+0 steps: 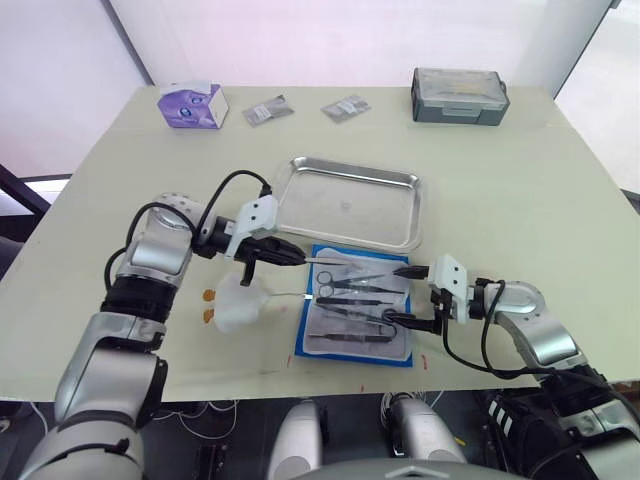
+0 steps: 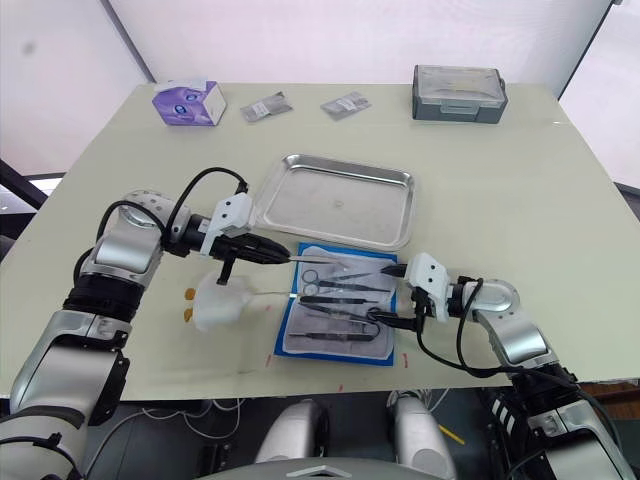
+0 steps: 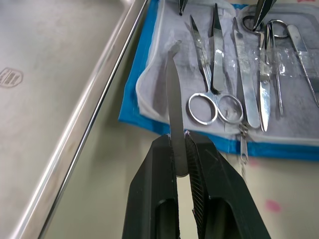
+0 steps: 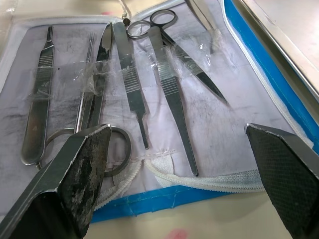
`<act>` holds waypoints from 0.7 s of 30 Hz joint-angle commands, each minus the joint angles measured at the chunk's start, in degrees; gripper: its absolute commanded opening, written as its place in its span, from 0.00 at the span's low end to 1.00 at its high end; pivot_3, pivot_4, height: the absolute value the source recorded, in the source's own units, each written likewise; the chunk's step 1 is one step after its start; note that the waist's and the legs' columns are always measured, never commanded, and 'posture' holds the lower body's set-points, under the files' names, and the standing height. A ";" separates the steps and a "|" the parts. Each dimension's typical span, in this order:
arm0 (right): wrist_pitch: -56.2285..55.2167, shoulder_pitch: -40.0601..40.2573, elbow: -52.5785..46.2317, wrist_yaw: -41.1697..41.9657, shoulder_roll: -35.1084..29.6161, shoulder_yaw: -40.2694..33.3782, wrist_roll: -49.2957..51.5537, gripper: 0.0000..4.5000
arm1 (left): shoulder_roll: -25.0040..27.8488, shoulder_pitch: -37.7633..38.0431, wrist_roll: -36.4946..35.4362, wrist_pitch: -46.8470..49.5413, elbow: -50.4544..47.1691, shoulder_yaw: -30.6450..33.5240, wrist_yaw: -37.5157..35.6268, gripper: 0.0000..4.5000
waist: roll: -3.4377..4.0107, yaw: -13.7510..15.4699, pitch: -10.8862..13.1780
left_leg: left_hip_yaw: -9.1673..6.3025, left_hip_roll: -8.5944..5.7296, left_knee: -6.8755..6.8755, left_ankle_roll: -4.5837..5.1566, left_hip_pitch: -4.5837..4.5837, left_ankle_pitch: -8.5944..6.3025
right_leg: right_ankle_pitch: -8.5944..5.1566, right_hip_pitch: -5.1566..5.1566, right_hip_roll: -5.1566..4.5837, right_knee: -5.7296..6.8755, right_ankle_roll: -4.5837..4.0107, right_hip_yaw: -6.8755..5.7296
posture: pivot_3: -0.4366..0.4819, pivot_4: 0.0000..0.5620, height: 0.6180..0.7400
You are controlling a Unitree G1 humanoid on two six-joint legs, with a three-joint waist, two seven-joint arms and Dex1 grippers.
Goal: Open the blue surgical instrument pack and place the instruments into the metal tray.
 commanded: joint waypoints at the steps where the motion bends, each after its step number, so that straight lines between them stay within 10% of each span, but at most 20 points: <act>1: 3.26 2.86 4.38 -0.17 -1.38 4.07 -5.01 1.00 | 2.58 1.07 -2.40 1.53 -5.07 3.03 0.02 0.01 | -0.01 -0.04 0.00 | 0.00 0.00 0.00 0.00 0.00 0.00 | 0.00 0.00 0.00 0.00 0.00 0.00 | 0.48 0.27 0.93; 12: 2.78 2.42 5.00 -0.17 -0.99 4.62 -5.11 1.00 | 7.92 7.22 -9.36 9.70 -15.03 10.81 3.22 0.01 | -0.13 -0.09 -0.08 | 0.00 0.02 -0.03 0.00 0.01 0.00 | -0.01 0.00 -0.01 -0.01 -0.01 -0.01 | 0.48 0.27 0.93; 21: 2.76 2.55 4.70 -0.19 -1.01 4.75 -5.04 1.00 | -0.70 4.76 -12.19 19.66 -17.82 17.55 25.01 0.01 | -0.34 -0.03 -0.22 | -0.05 0.03 -0.02 0.00 0.01 0.00 | 0.00 0.03 -0.02 -0.01 0.00 -0.06 | 0.48 0.27 0.93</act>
